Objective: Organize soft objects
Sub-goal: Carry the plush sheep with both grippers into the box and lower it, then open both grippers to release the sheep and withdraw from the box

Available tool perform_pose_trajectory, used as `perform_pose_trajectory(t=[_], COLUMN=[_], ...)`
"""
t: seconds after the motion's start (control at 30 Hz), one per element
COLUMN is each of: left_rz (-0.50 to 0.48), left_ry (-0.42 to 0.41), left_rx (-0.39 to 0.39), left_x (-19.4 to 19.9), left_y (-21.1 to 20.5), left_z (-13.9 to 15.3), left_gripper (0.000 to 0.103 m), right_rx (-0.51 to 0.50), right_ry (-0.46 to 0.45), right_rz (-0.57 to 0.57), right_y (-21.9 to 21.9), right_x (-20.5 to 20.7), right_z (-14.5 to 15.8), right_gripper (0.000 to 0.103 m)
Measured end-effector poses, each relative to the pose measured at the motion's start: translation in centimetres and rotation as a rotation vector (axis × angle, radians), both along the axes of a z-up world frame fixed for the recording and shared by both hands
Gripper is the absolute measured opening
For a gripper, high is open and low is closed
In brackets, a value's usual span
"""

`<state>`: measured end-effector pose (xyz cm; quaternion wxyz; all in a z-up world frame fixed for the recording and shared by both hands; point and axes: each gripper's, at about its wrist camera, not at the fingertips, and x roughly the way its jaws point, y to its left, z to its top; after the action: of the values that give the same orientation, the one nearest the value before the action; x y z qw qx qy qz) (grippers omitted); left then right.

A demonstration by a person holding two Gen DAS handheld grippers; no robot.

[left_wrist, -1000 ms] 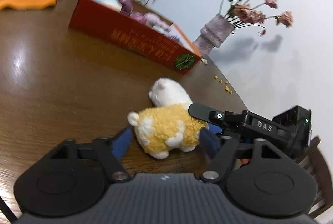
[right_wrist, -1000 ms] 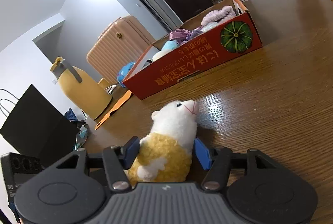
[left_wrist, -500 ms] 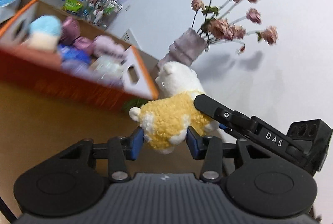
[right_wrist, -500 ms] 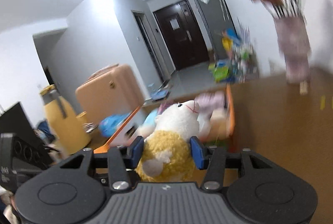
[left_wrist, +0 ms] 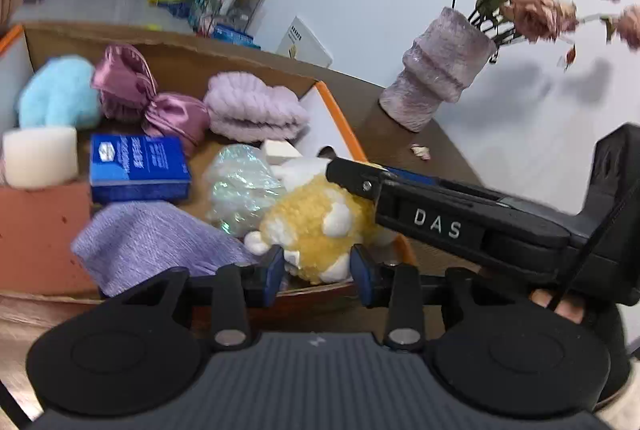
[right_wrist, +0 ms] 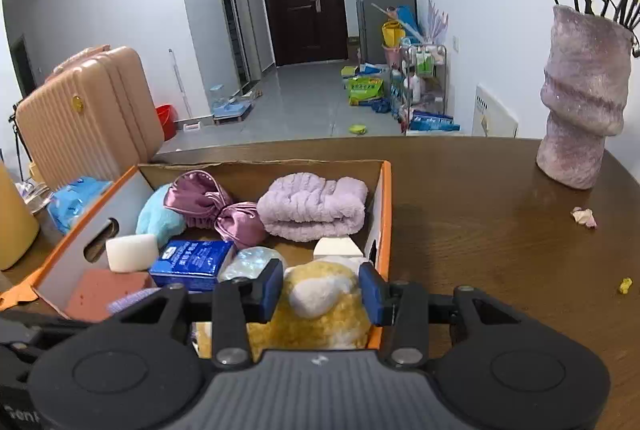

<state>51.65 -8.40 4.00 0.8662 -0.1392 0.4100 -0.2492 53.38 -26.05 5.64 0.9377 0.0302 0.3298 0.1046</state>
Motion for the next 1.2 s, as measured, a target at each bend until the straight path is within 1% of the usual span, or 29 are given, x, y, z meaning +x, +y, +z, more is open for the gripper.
perform_pose_trajectory(t=[0.03, 0.07, 0.1, 0.13, 0.17, 0.2, 0.23, 0.27, 0.33, 0.43, 0.5, 0.57, 0.63, 0.67, 0.73, 0.77, 0.8, 0.9, 0.93, 1.0, 1.03, 1.07, 1.1, 1.13, 1.17, 1.2], left_rz=[-0.002, -0.01, -0.014, -0.015, -0.018, -0.02, -0.019, -0.014, -0.009, -0.005, 0.0, -0.008, -0.04, -0.06, -0.083, -0.063, -0.039, 0.046, 0.078, 0.137, 0.162, 0.186, 0.223, 0.256, 0.279, 0.294], left_ry=[-0.007, -0.031, -0.07, -0.093, -0.095, -0.118, -0.147, -0.154, -0.135, -0.132, -0.128, -0.135, -0.162, -0.183, -0.241, -0.268, -0.288, -0.327, -0.337, -0.357, -0.361, -0.357, -0.353, -0.361, -0.383, -0.404], left_rx=[0.017, 0.04, 0.069, 0.098, 0.12, 0.126, 0.128, 0.118, 0.084, 0.077, 0.059, 0.062, 0.066, 0.071, 0.077, 0.084, 0.099, 0.15, 0.169, 0.218, 0.241, 0.252, 0.255, 0.262, 0.278, 0.293], left_x=[-0.1, -0.4, -0.8, -1.2, -1.5, -1.8, -2.2, -2.4, -2.4, -2.8, -3.1, -3.3, -4.0, -4.5, -5.9, -6.6, -7.2, -8.9, -9.4, -10.7, -11.3, -11.8, -12.4, -13.0, -13.7, -14.5], left_y=[0.1, 0.2, 0.1, 0.1, -0.1, 0.0, 0.1, 0.3, 0.8, 0.4, 0.0, -0.6, -0.8, -0.6, 0.7, 1.6, 2.6, 5.8, 6.7, 8.2, 8.9, 9.4, 10.0, 10.4, 10.7, 10.8], left_z=[0.0, 0.1, 0.2, 0.1, -0.1, -0.4, -0.5, -0.7, -0.5, -0.4, -0.4, -0.3, 0.2, 0.7, 2.3, 3.3, 4.2, 6.2, 6.6, 7.0, 6.9, 6.8, 6.5, 6.3, 6.0, 5.9], left_gripper=[0.034, 0.033, 0.033, 0.032, 0.032, 0.032, 0.033, 0.033, 0.031, 0.027, 0.027, 0.027, 0.03, 0.034, 0.039, 0.042, 0.043, 0.048, 0.051, 0.055, 0.061, 0.075, 0.079, 0.081, 0.083, 0.086], right_rx=[-0.032, -0.04, -0.018, 0.017, 0.039, 0.031, -0.002, -0.022, -0.024, -0.045, -0.044, -0.039, -0.041, -0.043, -0.044, -0.031, -0.026, -0.02, -0.013, 0.004, 0.004, 0.001, -0.002, -0.005, -0.005, -0.005], right_ry=[-0.014, -0.018, -0.006, 0.017, 0.036, 0.023, -0.001, -0.004, 0.016, 0.043, 0.053, 0.061, 0.063, 0.052, 0.019, 0.0, -0.014, -0.055, -0.065, -0.088, -0.102, -0.118, -0.145, -0.179, -0.228, -0.284], right_rz=[0.006, 0.009, 0.02, 0.032, 0.036, 0.033, 0.031, 0.034, 0.036, 0.041, 0.039, 0.027, 0.015, 0.011, 0.017, 0.022, 0.024, 0.022, 0.024, 0.026, 0.027, 0.03, 0.033, 0.033, 0.029, 0.023], right_y=[0.5, 0.8, 0.8, 0.9, 1.0, 1.0, 1.2, 1.5, 1.6, 1.2, 0.7, 0.2, -0.2, -0.3, -0.5, -0.8, -1.0, -1.5, -1.6, -1.9, -1.7, -1.5, -1.2, -0.9, -0.6, -0.2], right_x=[-0.3, -0.5, -0.6, -0.8, -1.0, -1.2, -1.4, -1.5, -1.4, -1.2, -1.3, -1.2, -1.7, -2.3, -3.8, -4.8, -5.3, -7.2, -7.8, -9.2, -10.0, -10.8, -11.7, -12.6, -13.6, -14.8], right_z=[-0.1, -0.2, -0.4, -0.8, -1.6, -2.2, -2.4, -2.4, -2.2, -2.1, -2.0, -1.6, -1.1, -0.7, 0.4, 1.2, 1.9, 4.0, 4.6, 5.4, 5.7, 5.8, 5.9, 6.0, 6.0, 5.9], right_gripper=[0.04, 0.04, 0.036, 0.036, 0.036, 0.031, 0.027, 0.026, 0.026, 0.026, 0.027, 0.027, 0.029, 0.03, 0.032, 0.036, 0.039, 0.044, 0.045, 0.052, 0.054, 0.061, 0.073, 0.081, 0.092, 0.096])
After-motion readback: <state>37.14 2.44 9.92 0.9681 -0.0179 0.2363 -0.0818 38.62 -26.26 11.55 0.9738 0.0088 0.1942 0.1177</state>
